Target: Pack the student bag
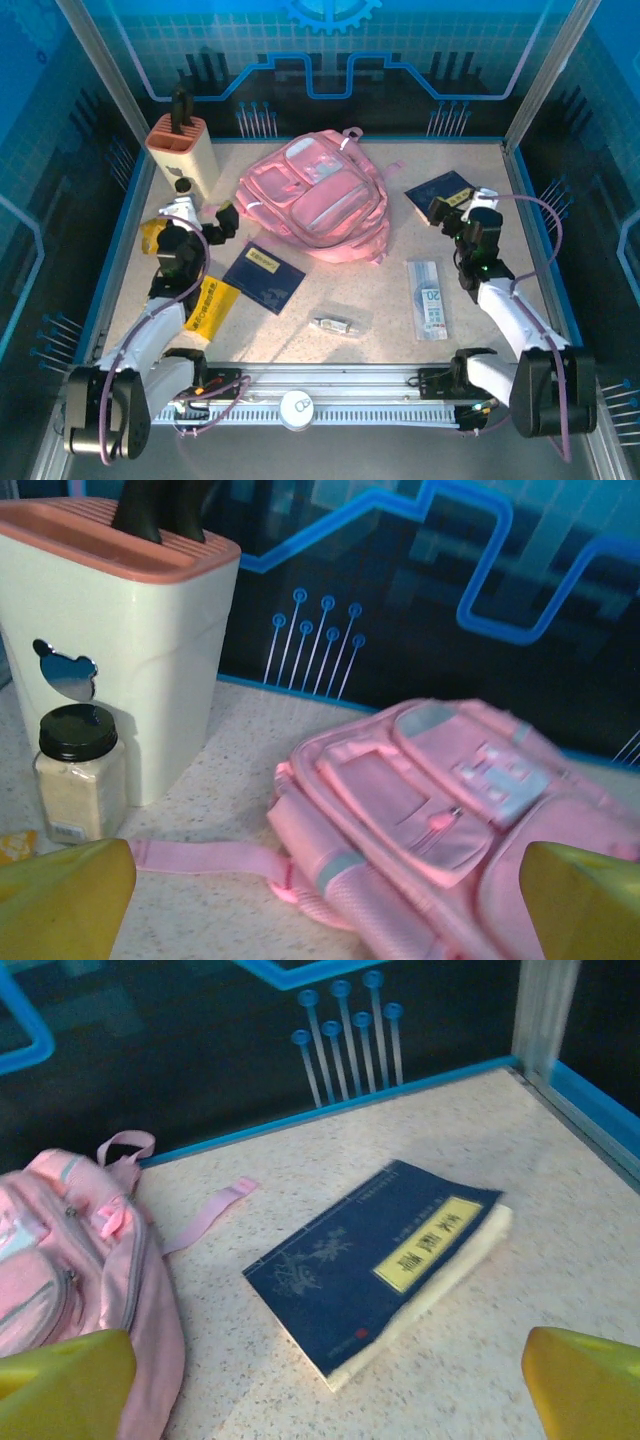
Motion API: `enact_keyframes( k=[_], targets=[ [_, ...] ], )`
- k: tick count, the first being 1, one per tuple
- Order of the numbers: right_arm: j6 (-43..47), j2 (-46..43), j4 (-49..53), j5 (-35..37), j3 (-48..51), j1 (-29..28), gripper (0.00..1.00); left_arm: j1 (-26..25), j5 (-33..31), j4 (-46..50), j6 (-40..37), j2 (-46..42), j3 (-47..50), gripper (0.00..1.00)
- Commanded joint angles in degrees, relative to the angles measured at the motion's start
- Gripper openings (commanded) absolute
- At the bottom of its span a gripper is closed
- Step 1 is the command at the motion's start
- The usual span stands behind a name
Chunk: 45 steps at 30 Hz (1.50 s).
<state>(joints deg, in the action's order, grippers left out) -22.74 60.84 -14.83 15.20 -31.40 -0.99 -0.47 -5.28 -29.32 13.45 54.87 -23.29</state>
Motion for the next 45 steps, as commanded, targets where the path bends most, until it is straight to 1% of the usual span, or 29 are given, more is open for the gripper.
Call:
enact_keyframes(
  k=[1,2,4,7,9,11,14,19,24,26,29,34,37,42,45],
  targets=[
    [-12.98,-3.41,7.61,-0.69,2.73,2.63,1.00,0.68,-3.85,6.95,12.81,-3.50,0.15,0.99],
    [-13.52,-4.23,7.82,-2.09,3.04,3.07,1.00,0.80,-4.54,6.79,15.75,-4.41,1.17,0.99],
    [-13.75,-5.06,10.78,-3.46,2.28,2.84,1.00,0.91,-2.91,9.40,19.90,-5.87,1.40,0.99],
    [-13.86,-5.14,15.43,-6.75,0.28,2.50,1.00,0.91,4.66,15.38,23.45,-6.27,-1.22,0.99],
    [-14.95,-4.32,17.75,-10.92,-0.87,2.16,1.00,0.50,9.36,18.81,26.80,-5.79,-3.05,0.99],
    [-15.13,-2.89,19.71,-14.88,-2.19,1.33,1.00,-0.53,12.44,20.83,28.48,-5.26,-4.14,0.99],
    [-14.56,0.43,23.12,-18.82,-5.27,-0.78,1.00,-4.42,12.29,23.52,31.28,-4.96,-5.07,0.99],
    [-14.70,6.81,25.16,-23.21,-9.07,-6.16,1.00,-12.98,7.90,27.54,34.48,-2.54,-7.02,0.99],
    [-13.70,15.65,25.90,-25.00,-14.79,-10.79,1.00,-21.59,5.16,24.78,39.63,2.50,-7.46,0.99],
    [-13.43,19.37,26.25,-25.30,-17.69,-11.85,1.00,-25.28,2.70,22.65,41.62,5.53,-7.56,0.99],
    [-13.03,25.03,25.51,-24.82,-21.95,-12.94,1.00,-29.22,1.46,18.79,43.49,11.46,-8.67,0.99],
    [-13.03,33.01,25.20,-24.21,-27.79,-13.20,1.00,-33.94,1.43,14.73,45.23,20.59,-12.44,0.99],
    [-12.03,36.61,25.25,-23.63,-30.48,-13.16,0.99,-35.44,1.13,12.68,46.21,24.69,-13.94,0.99],
    [-11.21,41.26,24.74,-24.30,-33.28,-13.21,0.90,-36.18,1.35,9.75,48.19,31.47,-16.06,0.99],
    [-10.40,43.70,25.16,-24.43,-34.80,-13.18,0.83,-36.17,2.22,8.26,49.10,34.98,-17.28,0.99]
  ],
)
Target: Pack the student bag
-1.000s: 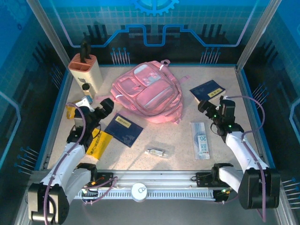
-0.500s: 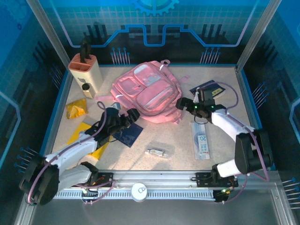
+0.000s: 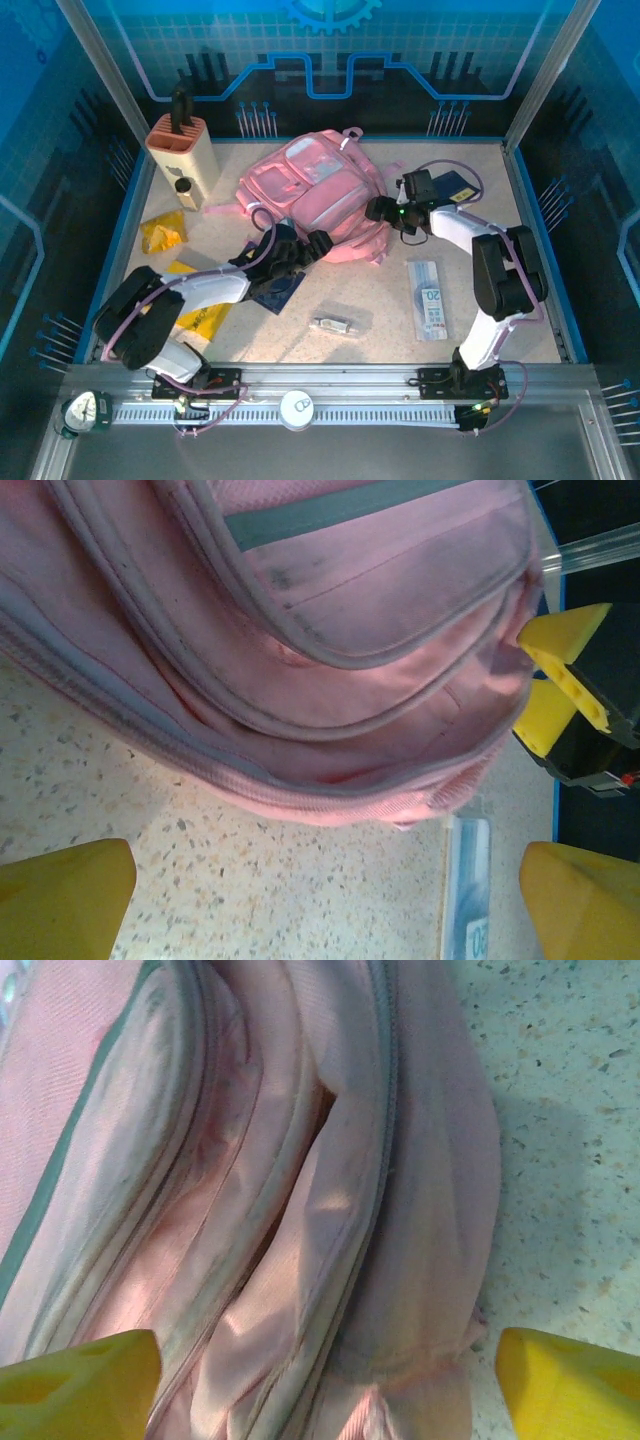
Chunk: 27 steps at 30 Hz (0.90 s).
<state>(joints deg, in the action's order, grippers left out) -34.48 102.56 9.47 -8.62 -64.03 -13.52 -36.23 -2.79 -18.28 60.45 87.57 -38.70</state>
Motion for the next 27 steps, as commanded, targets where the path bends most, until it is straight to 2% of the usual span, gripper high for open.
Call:
enact_keyframes(
  k=[1,9,13,15,21,27],
  targets=[
    [1.39,2.88,0.72,-0.73,-2.39,-0.68,0.80,-0.42,-0.46,-2.88,2.42,3.36,-2.22,0.99],
    [3.50,4.00,-1.14,-3.57,-1.19,-0.58,0.44,0.46,-0.92,-2.34,0.77,9.76,-6.92,0.99],
    [4.21,0.94,-1.18,-4.63,0.99,-0.68,0.21,2.48,-0.07,-2.81,-0.03,12.07,-9.04,0.99],
    [4.81,-1.15,-1.26,-5.15,2.77,-0.69,0.14,3.74,0.99,-2.77,-0.74,13.10,-10.37,0.99],
    [5.33,-8.50,0.37,-6.71,8.51,-1.79,0.05,8.03,2.66,-1.04,-3.78,14.03,-14.56,0.99],
    [1.74,-14.28,0.40,-3.95,12.36,-11.19,0.05,13.38,4.73,0.94,-5.99,13.77,-16.75,0.99]
  ],
)
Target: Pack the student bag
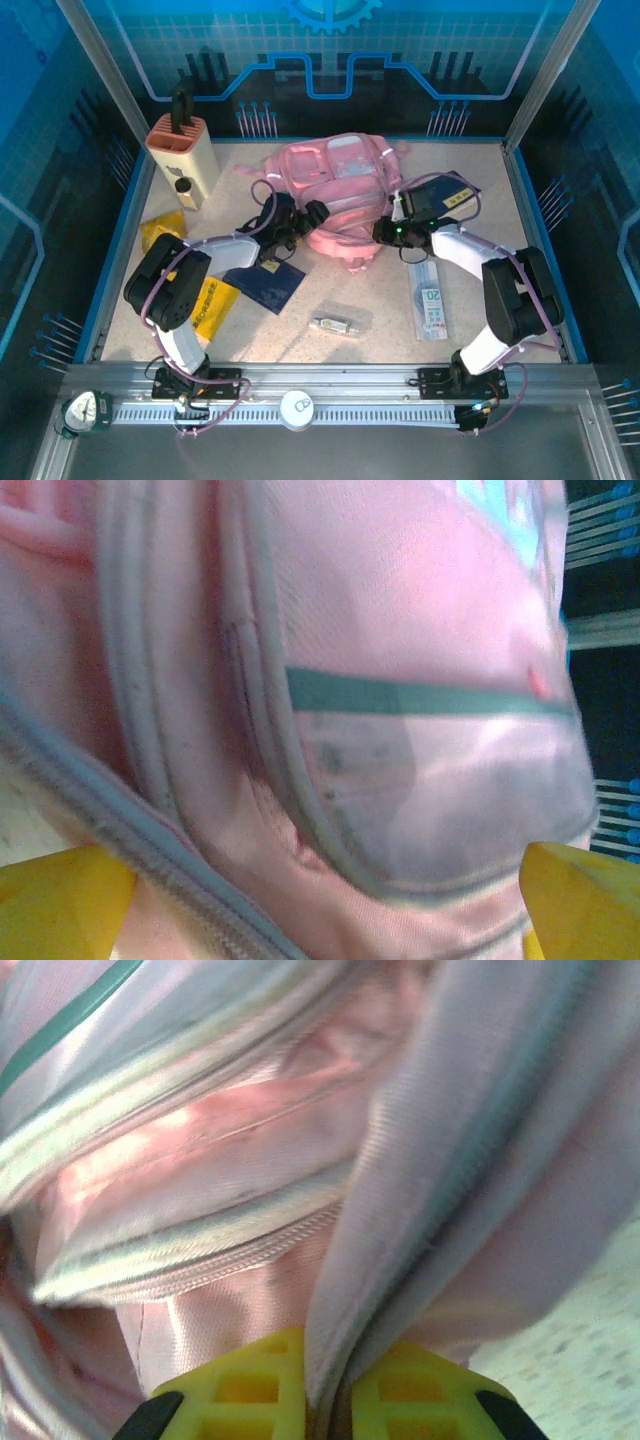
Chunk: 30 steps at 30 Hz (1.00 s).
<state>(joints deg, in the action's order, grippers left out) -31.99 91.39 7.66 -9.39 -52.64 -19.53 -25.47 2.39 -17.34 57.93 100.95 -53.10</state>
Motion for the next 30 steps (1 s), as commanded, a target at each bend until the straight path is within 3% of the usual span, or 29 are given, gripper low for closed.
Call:
enact_keyframes(
  k=[1,6,9,12,16,20,25,30],
  targets=[
    [-2.16,-3.28,0.90,-2.28,1.36,-7.52,0.08,3.42,-0.25,0.34,-3.87,0.46,-2.51,0.99],
    [-7.33,2.75,-4.51,-0.32,-2.04,-13.66,0.16,6.09,0.54,1.01,-3.39,0.50,-3.46,0.99],
    [-7.68,3.96,-4.65,1.01,-4.49,-15.70,0.35,7.52,0.79,5.56,-4.96,0.00,-5.07,0.99],
    [-6.54,0.62,-2.72,3.57,-3.84,-15.95,0.54,8.55,1.40,10.27,-7.31,-2.33,-5.69,0.99],
    [-5.16,-6.04,0.54,5.82,-0.62,-15.46,0.72,8.52,-2.06,13.92,-9.48,-7.73,-3.06,0.99],
    [-3.25,-13.31,4.86,8.98,1.38,-12.51,0.97,8.21,1.92,14.18,-8.68,-11.48,-0.35,0.99],
    [-1.69,-15.13,7.72,8.36,1.01,-5.80,1.00,5.53,2.69,14.09,-6.19,-17.40,4.42,0.99],
    [-1.06,-11.49,7.04,4.84,-1.13,-0.42,1.00,-1.55,2.16,14.68,-4.04,-20.41,6.87,0.99]
  ],
)
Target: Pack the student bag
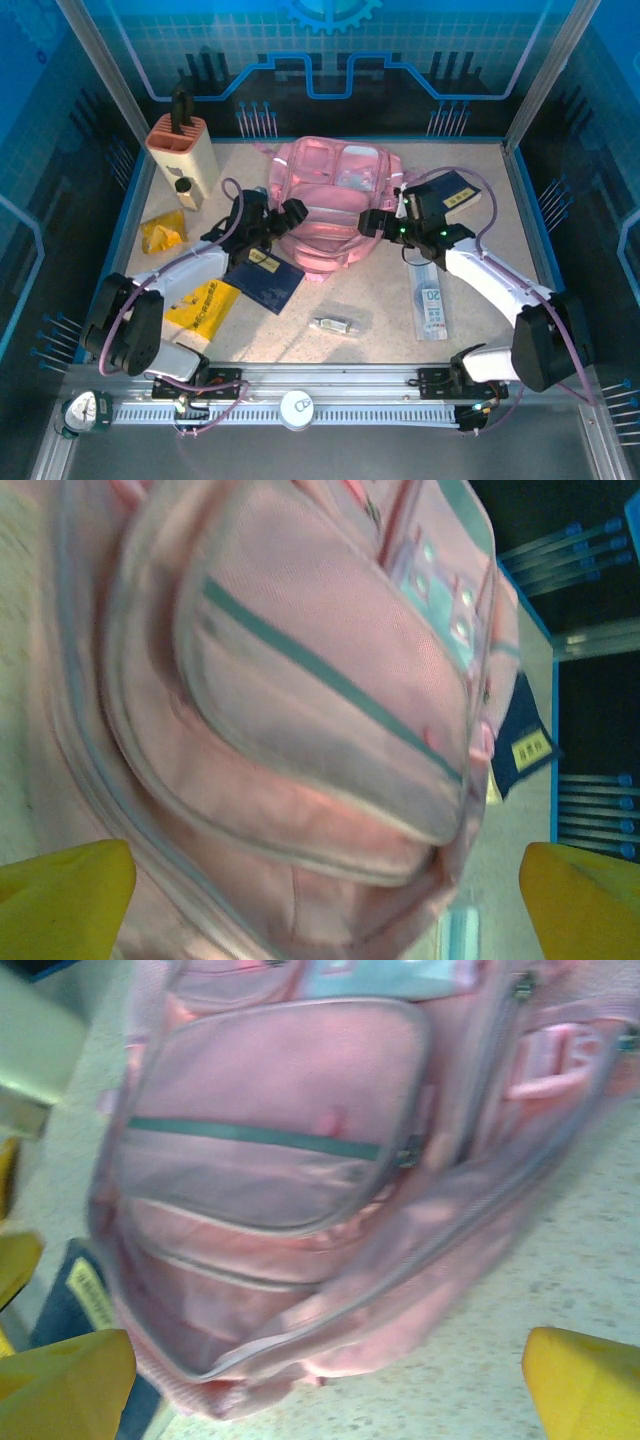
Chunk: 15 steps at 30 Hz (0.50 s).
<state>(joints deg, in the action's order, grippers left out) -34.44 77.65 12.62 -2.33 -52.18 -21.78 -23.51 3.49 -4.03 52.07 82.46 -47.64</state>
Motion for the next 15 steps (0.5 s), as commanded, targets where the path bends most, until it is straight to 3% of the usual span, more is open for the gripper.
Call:
enact_keyframes(
  k=[1,7,15],
  targets=[
    [1.31,3.16,1.77,-2.65,-2.09,2.66,1.00,-5.27,0.57,0.90,2.62,-2.06,1.89,0.99],
    [0.22,9.34,-0.43,-5.31,-4.85,6.80,1.00,-14.93,-2.44,-6.86,8.67,0.88,4.41,0.99],
    [-0.74,18.07,-1.66,-9.90,-8.93,11.23,1.00,-19.34,-4.14,-9.68,11.49,8.02,2.83,0.99]
  ],
)
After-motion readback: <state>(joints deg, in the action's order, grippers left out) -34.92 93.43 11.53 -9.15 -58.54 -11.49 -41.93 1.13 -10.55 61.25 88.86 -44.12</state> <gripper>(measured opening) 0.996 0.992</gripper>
